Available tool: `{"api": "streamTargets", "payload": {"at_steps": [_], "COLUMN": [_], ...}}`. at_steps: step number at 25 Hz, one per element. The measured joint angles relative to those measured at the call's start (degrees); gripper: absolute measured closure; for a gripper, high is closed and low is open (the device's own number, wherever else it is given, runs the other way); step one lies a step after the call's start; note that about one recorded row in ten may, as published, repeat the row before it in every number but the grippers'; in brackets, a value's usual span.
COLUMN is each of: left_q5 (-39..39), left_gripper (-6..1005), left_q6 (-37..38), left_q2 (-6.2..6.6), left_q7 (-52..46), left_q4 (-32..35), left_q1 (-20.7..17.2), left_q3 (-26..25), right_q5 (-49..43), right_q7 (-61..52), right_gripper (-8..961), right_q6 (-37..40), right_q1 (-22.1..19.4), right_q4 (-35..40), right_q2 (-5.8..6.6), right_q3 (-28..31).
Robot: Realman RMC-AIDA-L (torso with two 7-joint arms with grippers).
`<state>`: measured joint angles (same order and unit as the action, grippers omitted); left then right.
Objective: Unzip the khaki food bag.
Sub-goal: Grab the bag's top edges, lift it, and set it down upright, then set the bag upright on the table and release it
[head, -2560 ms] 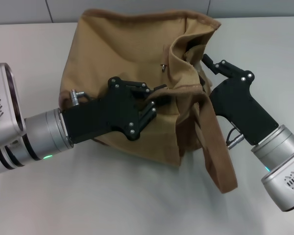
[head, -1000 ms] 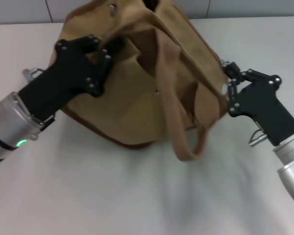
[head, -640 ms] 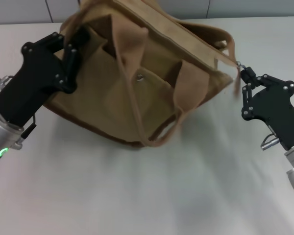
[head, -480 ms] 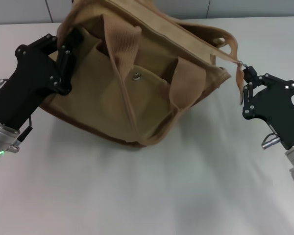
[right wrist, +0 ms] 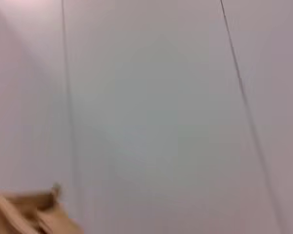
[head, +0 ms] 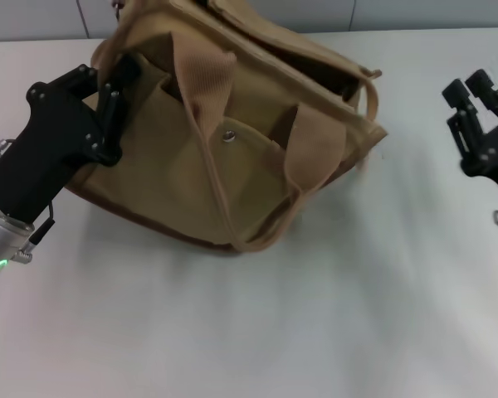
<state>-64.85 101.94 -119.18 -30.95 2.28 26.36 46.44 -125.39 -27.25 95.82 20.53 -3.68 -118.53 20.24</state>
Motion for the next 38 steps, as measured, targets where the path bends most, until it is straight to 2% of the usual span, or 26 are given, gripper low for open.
{"api": "streamTargets", "payload": {"at_steps": [1,2,3,4,5,10,14,15,25,31,33,38], "left_q5": [0.0,-0.1,-0.1,-0.1,-0.1,-0.2,-0.2,-0.2,-0.3,-0.3,-0.3,-0.3], "left_gripper": [938,938,938,938,938,938,938,938,938,938,938,938], "left_q6": [0.0,-0.3,-0.6,-0.6,-0.9,-1.2,-1.2,-1.3,-1.0,-0.9,-0.9,-1.0], "left_q2": [0.00,0.00,0.00,0.00,0.00,0.00,0.00,0.00,0.00,0.00,0.00,0.00], "left_q7": [0.0,0.0,0.0,0.0,0.0,0.0,0.0,0.0,-0.1,-0.4,-0.4,-0.4], "left_q4": [0.0,0.0,0.0,0.0,0.0,0.0,0.0,0.0,-0.3,-0.3,-0.3,-0.3], "left_q1": [0.0,0.0,0.0,0.0,0.0,0.0,0.0,0.0,0.1,-0.1,-0.2,-0.3], "left_q3": [0.0,0.1,0.2,0.2,0.2,0.3,0.3,0.3,0.6,0.6,0.6,0.6], "right_q5": [0.0,-1.6,-5.5,-5.5,-8.1,-9.3,-9.3,-9.0,-8.9,-8.7,-8.6,-8.6], "right_q7": [0.0,-5.6,-16.5,-16.5,-23.9,-30.0,-32.9,-35.9,-38.4,-37.8,-37.7,-38.6], "right_gripper": [768,727,686,652,617,445,303,267,297,509,749,856], "right_q6": [0.0,1.9,5.2,5.2,6.3,6.1,2.6,-0.2,-9.2,-12.0,-12.4,-12.6], "right_q1": [0.0,0.7,2.5,2.5,3.8,4.5,4.8,5.4,9.0,9.0,8.9,9.4], "right_q4": [0.0,2.9,8.8,8.8,12.0,12.9,11.6,10.0,4.7,3.5,3.5,3.6], "right_q2": [0.00,0.15,0.27,0.27,0.28,-0.23,-0.65,-0.71,-0.94,-1.04,-1.08,-0.96], "right_q3": [0.0,-1.1,-4.3,-4.3,-7.7,-13.4,-14.1,-13.8,-13.6,-12.0,-11.1,-8.5]}}
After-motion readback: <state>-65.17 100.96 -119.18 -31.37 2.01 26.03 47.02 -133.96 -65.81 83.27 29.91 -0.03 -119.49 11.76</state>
